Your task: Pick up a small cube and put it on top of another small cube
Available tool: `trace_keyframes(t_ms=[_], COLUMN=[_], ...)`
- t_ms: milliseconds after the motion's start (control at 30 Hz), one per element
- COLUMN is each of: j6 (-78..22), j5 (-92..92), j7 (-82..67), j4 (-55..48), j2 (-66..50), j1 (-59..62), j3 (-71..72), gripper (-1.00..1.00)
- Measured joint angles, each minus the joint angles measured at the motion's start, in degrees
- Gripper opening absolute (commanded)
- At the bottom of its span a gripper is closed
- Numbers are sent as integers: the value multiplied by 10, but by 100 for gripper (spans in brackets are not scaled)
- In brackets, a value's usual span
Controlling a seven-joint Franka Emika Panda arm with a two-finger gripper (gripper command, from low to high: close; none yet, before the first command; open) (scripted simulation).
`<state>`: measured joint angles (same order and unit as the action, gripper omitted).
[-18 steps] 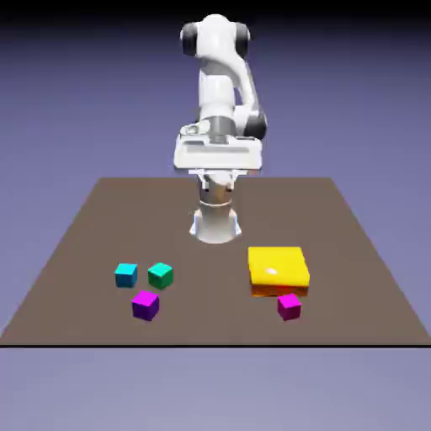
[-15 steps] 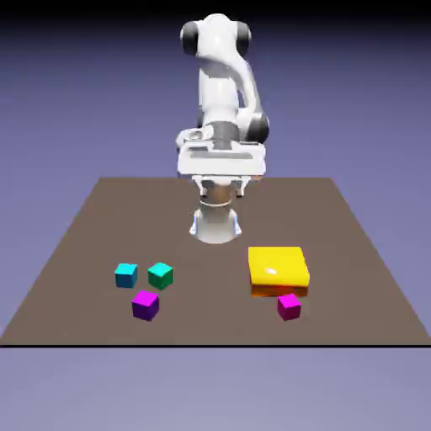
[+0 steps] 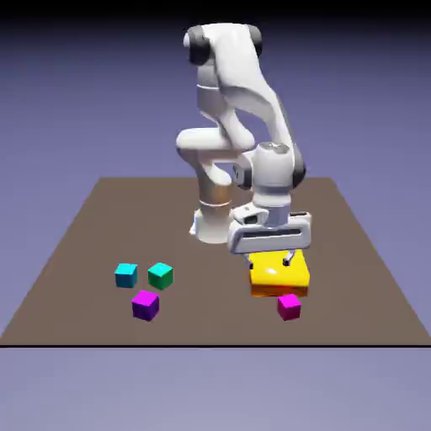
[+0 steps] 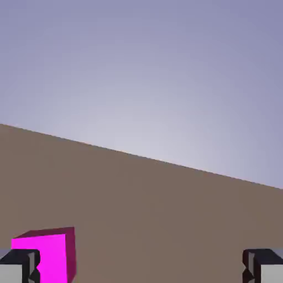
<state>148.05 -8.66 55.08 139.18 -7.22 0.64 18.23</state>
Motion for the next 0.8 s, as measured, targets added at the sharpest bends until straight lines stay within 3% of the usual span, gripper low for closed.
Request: trace_keyframes(t_ms=[233,400,433,633,800], j6=[-89,-11,-4,-82,-92], j5=[-30,-81,-85,-33,11], j7=[43,78,81,45,26], j4=[-75,-77,-77,-75,-32], j2=[-137,-220,-227,-144,-84], j1=[5,-28,-31,2,85], j3=[63,17,13,59,-34], gripper=[0,0,-100,-100,-100])
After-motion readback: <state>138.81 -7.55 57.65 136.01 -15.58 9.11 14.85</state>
